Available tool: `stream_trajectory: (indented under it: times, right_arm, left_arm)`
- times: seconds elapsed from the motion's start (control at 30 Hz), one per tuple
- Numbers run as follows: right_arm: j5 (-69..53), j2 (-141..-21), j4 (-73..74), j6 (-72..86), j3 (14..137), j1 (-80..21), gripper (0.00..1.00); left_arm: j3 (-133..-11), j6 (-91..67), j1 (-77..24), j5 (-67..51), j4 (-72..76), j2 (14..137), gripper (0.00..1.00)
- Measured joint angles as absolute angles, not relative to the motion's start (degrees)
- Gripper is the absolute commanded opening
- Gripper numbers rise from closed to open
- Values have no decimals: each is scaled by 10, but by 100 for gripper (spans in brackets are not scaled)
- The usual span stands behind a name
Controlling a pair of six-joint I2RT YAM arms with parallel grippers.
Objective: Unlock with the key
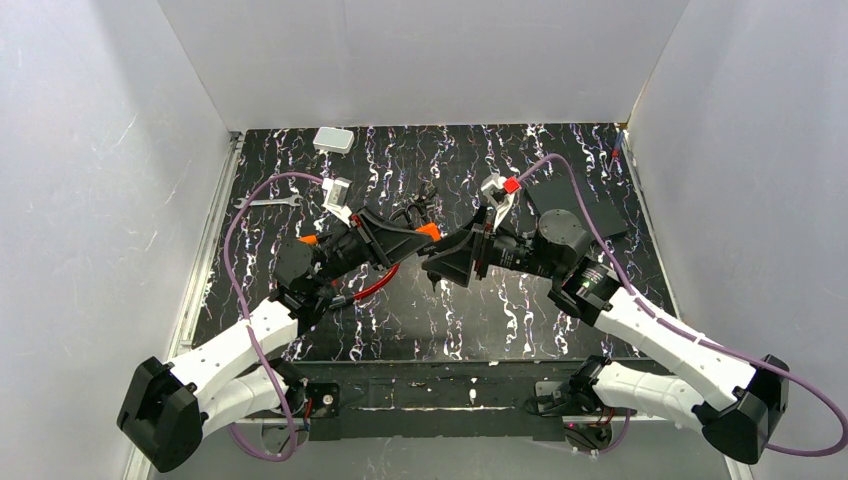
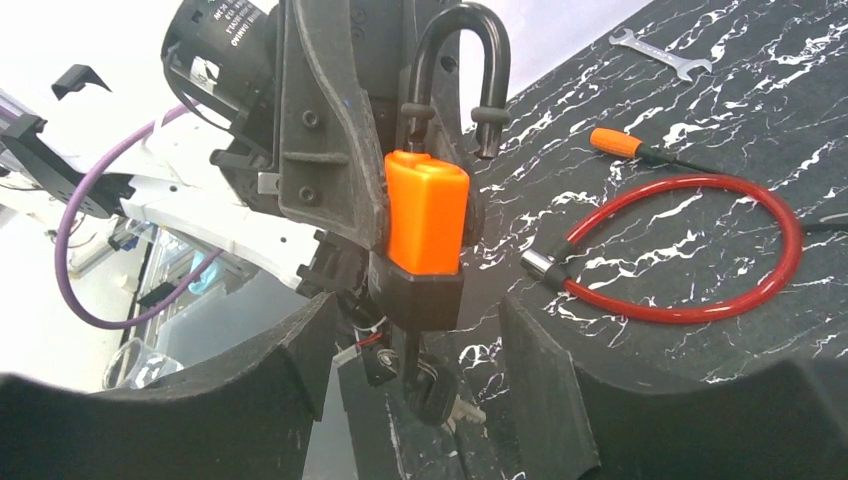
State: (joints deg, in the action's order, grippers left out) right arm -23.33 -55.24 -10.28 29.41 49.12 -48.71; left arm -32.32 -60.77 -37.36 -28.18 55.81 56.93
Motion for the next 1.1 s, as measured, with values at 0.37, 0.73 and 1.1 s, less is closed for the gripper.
stream_trajectory:
  times: [0.37, 0.73, 1.1]
  right_arm:
    - [-246, -560, -137, 327, 502, -487, 57]
    - [-249, -578, -156, 351, 502, -487, 51]
    - [-263, -579, -166, 359, 502, -485, 1]
  left_arm:
    - [-315, -616, -374, -289, 575, 569, 0]
    - [-314, -620, -374, -294, 587, 569, 0]
    - [-313, -624, -374, -298, 601, 569, 30]
